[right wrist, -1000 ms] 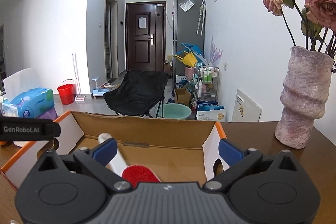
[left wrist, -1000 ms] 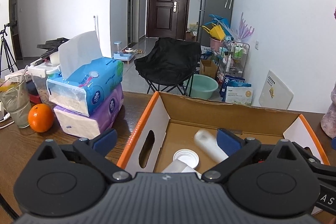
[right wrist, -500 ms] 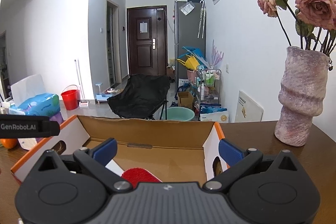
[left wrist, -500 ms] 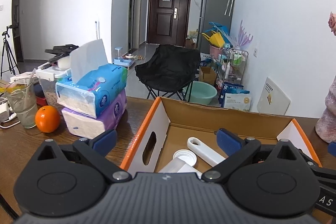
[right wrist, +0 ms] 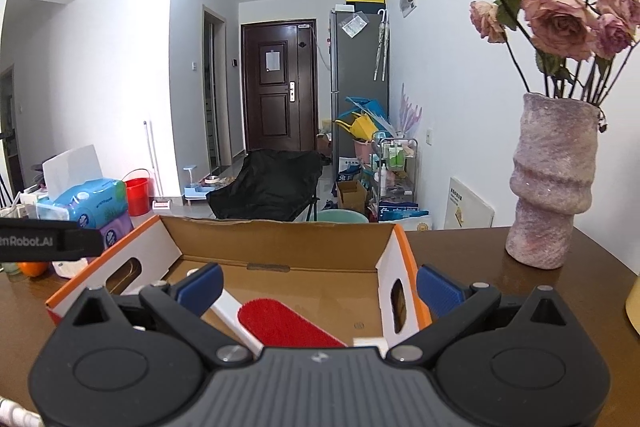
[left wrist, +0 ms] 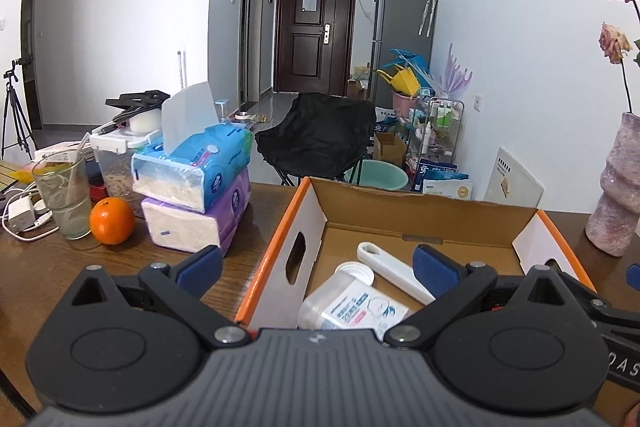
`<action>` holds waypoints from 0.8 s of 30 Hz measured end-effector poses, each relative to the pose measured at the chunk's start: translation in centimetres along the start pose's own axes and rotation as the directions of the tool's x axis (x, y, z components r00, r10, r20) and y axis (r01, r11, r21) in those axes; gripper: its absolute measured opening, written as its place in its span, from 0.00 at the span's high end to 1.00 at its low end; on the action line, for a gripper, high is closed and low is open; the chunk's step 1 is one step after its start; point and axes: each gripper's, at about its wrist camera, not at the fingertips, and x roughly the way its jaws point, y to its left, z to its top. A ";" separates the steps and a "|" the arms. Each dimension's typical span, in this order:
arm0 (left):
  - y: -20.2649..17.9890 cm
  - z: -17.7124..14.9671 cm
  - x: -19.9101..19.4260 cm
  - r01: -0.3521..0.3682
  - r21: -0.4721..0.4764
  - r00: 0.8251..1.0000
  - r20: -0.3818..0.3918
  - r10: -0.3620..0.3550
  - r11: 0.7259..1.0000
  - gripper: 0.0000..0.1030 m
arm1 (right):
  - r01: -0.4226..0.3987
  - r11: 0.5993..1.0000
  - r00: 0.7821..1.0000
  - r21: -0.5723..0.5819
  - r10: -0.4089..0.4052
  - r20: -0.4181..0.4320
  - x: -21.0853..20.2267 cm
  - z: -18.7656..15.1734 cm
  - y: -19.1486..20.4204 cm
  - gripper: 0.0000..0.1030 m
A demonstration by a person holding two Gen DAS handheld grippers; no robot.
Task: Organize rigid objects
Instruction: 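Withdraw both tools from the box back toward the remaining items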
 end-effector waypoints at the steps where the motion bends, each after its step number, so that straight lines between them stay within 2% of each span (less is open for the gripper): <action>1: 0.1 -0.2 -0.3 0.000 0.000 1.000 0.000 0.000 1.000 0.00 | 0.002 1.000 1.000 0.002 -0.002 -0.001 -0.3 -0.2 -0.1 0.00; 12: 1.6 -2.1 -3.8 -0.002 0.008 1.000 -0.006 0.002 1.000 0.00 | 0.010 0.999 1.000 0.035 -0.010 0.016 -4.0 -1.8 -1.2 0.00; 24: 3.0 -4.2 -7.9 -0.009 0.023 1.000 -0.007 0.009 1.000 0.00 | 0.024 0.999 0.999 0.022 -0.025 0.039 -8.8 -3.5 -1.4 0.00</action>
